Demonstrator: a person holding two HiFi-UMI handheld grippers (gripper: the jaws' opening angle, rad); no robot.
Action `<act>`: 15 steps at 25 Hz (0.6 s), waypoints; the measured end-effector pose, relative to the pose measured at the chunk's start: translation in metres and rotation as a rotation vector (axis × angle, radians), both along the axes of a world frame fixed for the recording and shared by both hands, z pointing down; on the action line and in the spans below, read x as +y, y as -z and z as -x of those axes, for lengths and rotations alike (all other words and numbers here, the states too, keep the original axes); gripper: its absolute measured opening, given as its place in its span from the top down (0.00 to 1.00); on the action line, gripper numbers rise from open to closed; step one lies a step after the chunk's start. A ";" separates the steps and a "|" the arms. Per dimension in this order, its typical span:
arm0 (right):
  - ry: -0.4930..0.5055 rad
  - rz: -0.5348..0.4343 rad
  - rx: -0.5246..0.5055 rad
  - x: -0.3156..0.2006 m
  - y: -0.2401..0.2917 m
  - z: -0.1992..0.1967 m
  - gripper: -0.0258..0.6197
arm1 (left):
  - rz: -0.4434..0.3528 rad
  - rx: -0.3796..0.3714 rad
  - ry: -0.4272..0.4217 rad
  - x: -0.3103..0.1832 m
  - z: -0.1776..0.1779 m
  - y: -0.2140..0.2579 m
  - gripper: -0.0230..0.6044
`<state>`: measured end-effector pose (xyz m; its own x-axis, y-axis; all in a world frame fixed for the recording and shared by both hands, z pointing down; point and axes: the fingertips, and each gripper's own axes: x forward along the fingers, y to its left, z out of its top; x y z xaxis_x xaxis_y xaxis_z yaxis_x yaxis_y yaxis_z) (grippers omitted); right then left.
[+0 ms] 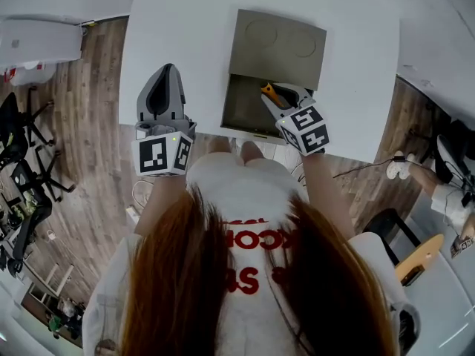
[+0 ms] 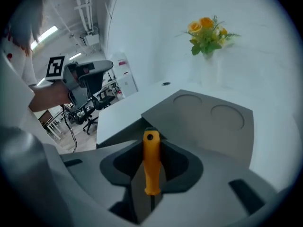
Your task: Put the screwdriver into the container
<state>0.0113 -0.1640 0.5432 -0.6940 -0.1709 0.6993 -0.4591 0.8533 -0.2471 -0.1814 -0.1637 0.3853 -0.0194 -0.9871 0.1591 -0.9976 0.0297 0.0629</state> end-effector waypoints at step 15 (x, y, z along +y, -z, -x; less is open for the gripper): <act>-0.011 -0.011 0.005 -0.001 -0.008 0.007 0.75 | 0.001 -0.011 0.001 0.002 0.005 -0.001 0.95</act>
